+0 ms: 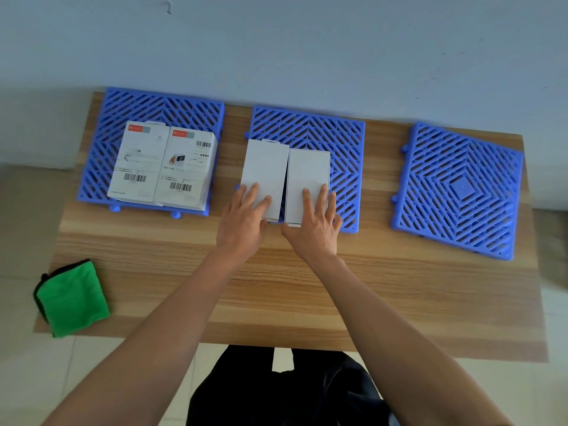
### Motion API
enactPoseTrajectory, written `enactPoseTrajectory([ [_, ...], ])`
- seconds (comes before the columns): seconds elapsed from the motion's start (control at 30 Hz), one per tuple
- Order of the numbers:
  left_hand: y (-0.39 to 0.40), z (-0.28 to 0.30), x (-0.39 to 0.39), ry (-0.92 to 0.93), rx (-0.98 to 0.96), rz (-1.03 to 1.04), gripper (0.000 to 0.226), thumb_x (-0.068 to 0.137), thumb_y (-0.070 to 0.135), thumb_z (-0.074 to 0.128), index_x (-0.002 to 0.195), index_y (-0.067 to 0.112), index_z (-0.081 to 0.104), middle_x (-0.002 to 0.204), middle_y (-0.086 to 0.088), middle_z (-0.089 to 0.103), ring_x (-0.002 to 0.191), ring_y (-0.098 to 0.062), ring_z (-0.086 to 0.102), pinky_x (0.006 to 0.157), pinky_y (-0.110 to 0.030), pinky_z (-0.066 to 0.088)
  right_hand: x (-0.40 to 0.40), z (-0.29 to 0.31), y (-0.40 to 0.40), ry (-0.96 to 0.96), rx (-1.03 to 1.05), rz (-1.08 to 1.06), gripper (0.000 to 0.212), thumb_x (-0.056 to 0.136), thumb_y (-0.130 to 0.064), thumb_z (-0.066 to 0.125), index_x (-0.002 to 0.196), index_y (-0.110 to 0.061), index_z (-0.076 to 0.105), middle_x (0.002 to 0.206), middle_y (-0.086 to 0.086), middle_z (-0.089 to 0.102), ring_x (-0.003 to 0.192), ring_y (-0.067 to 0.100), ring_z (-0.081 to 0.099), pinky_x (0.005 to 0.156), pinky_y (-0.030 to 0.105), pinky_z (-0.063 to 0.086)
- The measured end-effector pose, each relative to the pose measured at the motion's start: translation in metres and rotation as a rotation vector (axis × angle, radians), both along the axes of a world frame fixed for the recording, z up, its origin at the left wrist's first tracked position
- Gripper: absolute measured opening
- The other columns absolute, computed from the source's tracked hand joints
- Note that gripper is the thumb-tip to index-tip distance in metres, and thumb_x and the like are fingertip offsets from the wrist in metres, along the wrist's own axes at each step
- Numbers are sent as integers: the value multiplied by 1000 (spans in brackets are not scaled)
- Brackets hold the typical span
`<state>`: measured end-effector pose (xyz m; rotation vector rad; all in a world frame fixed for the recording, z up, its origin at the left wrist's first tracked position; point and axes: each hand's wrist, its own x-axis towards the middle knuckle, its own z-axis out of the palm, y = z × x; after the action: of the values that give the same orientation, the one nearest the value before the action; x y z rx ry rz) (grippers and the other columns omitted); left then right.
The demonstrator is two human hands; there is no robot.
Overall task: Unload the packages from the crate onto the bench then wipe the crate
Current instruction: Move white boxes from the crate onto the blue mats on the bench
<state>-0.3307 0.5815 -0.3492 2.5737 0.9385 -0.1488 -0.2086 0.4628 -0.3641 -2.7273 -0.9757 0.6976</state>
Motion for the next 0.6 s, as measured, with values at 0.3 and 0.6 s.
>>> enactPoseTrajectory([
  [0.3,1,2,4,18,-67,45,54,97,17,63,149,24,48,166,-4,22,156,-28,10,114,-52,40,6,5,-5,21,114,-28,84,88,-59,60,156,-25,25,169,11,2,154,32,2,112,58,28],
  [0.6,-2,6,5,3,-73,57,53,99,16,62,150,23,48,167,-5,22,156,-28,10,115,-51,40,13,16,-12,267,456,-163,70,95,-39,60,156,-19,32,165,7,29,153,22,24,121,47,32],
])
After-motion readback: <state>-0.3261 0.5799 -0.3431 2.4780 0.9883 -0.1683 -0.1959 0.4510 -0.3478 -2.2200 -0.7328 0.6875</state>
